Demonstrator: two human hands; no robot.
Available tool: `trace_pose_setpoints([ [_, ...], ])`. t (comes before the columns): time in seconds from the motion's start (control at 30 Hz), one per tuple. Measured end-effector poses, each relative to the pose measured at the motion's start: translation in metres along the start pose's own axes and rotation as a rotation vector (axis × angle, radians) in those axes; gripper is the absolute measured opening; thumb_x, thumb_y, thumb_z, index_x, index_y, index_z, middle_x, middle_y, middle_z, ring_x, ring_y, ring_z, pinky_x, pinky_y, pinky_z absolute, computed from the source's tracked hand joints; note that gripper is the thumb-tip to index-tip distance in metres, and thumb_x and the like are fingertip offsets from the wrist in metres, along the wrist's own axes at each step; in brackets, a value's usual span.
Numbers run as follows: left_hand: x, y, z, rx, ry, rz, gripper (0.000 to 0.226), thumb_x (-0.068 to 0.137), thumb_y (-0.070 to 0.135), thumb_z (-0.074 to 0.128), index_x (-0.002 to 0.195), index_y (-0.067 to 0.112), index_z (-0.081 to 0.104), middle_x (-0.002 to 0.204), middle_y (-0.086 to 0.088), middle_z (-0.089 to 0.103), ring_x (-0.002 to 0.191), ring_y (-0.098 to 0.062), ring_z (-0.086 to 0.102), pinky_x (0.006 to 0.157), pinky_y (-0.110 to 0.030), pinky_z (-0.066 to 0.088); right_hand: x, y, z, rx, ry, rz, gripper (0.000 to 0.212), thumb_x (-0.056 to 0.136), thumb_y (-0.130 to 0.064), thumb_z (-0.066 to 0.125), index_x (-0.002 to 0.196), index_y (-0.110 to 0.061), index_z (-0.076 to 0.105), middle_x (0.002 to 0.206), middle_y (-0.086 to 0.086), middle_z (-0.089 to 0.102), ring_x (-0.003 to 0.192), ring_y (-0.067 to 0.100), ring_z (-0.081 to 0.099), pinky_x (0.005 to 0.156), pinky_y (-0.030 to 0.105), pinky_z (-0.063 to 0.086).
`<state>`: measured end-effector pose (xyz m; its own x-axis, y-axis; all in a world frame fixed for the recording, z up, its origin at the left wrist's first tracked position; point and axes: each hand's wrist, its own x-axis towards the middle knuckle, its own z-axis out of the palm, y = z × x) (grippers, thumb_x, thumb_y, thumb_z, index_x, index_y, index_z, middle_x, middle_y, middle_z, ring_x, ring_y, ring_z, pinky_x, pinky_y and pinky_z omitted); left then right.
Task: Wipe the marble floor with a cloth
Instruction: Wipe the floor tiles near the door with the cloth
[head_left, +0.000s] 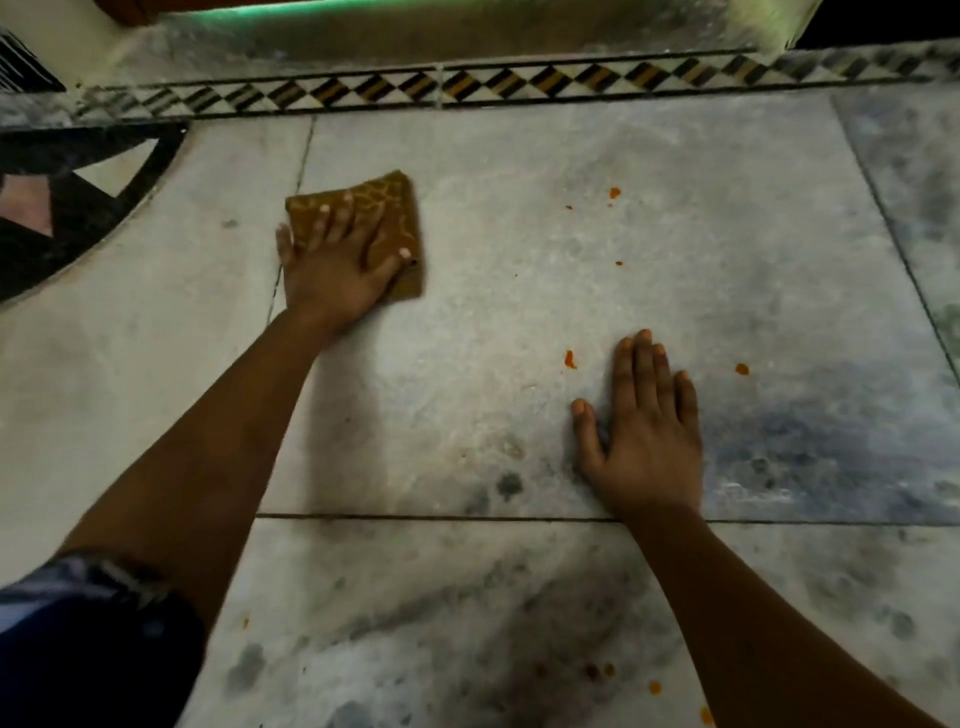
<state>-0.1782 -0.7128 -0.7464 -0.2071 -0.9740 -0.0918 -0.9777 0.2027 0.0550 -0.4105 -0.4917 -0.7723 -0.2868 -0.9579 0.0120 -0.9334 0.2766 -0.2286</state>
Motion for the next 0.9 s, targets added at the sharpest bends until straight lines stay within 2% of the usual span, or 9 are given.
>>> trace_pose_setpoints([
  [0.13,0.047,0.021,-0.009,-0.079,-0.065,-0.193,0.069,0.092,0.064,0.023,0.15,0.031,0.005,0.159,-0.003,-0.004,0.145,-0.026,-0.008,0.112,-0.057,-0.01,-0.001,-0.001,0.001,0.003,0.028,0.008,0.074,0.089,-0.051,0.021,0.148,-0.004,0.018,0.155,0.014,0.018,0.143,0.024,0.016,0.115,0.037,0.004],
  [0.2,0.066,0.044,-0.014,-0.088,-0.109,-0.156,0.071,0.092,0.063,0.023,0.15,0.029,0.001,0.159,-0.005,-0.007,0.145,-0.028,-0.009,0.112,-0.057,-0.011,0.0,-0.001,0.001,-0.004,0.032,0.008,0.074,0.089,-0.051,0.022,0.148,-0.005,0.018,0.155,0.014,0.018,0.143,0.024,0.016,0.115,0.037,0.005],
  [0.3,0.049,0.058,-0.011,-0.044,-0.117,0.053,0.067,0.092,0.062,0.024,0.149,0.034,0.002,0.159,-0.002,-0.005,0.145,-0.024,-0.006,0.114,-0.052,-0.007,0.001,0.0,0.001,-0.006,0.029,0.017,0.074,0.089,-0.05,0.024,0.147,-0.004,0.02,0.154,0.014,0.02,0.142,0.026,0.019,0.114,0.038,0.007],
  [0.43,-0.019,0.018,-0.004,-0.002,-0.06,0.25,0.08,0.076,0.074,0.017,0.147,0.039,0.013,0.159,0.005,0.007,0.145,-0.018,0.005,0.114,-0.046,0.0,0.0,-0.001,0.002,-0.004,0.032,0.016,0.073,0.089,-0.049,0.026,0.146,-0.003,0.024,0.153,0.016,0.023,0.141,0.028,0.023,0.114,0.04,0.01],
  [0.53,0.012,-0.01,-0.011,0.01,-0.057,0.134,0.077,0.08,0.073,0.025,0.147,0.036,0.018,0.158,0.001,0.014,0.145,-0.021,0.011,0.115,-0.048,0.004,0.0,0.0,0.003,-0.013,0.035,0.005,0.073,0.089,-0.049,0.026,0.147,-0.003,0.023,0.153,0.015,0.022,0.142,0.027,0.021,0.114,0.039,0.008],
  [0.6,0.055,-0.002,-0.019,-0.026,-0.119,0.013,0.076,0.085,0.072,0.031,0.148,0.036,0.011,0.159,-0.001,0.007,0.145,-0.025,0.006,0.115,-0.052,0.003,0.001,0.0,0.002,-0.009,0.031,0.013,0.073,0.089,-0.049,0.026,0.147,-0.004,0.022,0.154,0.015,0.021,0.142,0.026,0.02,0.114,0.039,0.008],
  [0.7,0.074,0.044,-0.023,-0.069,-0.199,-0.047,0.08,0.087,0.07,0.031,0.15,0.032,0.0,0.159,-0.003,-0.007,0.145,-0.028,-0.006,0.114,-0.052,-0.003,0.001,0.0,0.002,-0.005,0.03,0.013,0.074,0.089,-0.05,0.024,0.147,-0.004,0.021,0.154,0.014,0.02,0.143,0.025,0.018,0.114,0.039,0.007],
  [0.8,0.039,0.062,-0.021,-0.063,-0.196,0.114,0.076,0.087,0.069,0.031,0.148,0.037,0.0,0.158,0.003,-0.01,0.145,-0.023,-0.008,0.113,-0.053,-0.003,0.0,0.001,0.002,-0.004,0.025,0.012,0.074,0.089,-0.049,0.025,0.146,-0.003,0.023,0.153,0.015,0.023,0.142,0.027,0.021,0.113,0.04,0.009],
  [0.9,0.004,0.02,-0.01,0.011,-0.192,0.229,0.076,0.08,0.074,0.031,0.145,0.047,0.003,0.158,0.008,-0.006,0.145,-0.021,-0.005,0.113,-0.053,0.002,0.0,0.001,0.003,0.014,0.026,0.012,0.074,0.089,-0.05,0.025,0.146,-0.003,0.023,0.153,0.015,0.023,0.142,0.027,0.021,0.114,0.04,0.009],
])
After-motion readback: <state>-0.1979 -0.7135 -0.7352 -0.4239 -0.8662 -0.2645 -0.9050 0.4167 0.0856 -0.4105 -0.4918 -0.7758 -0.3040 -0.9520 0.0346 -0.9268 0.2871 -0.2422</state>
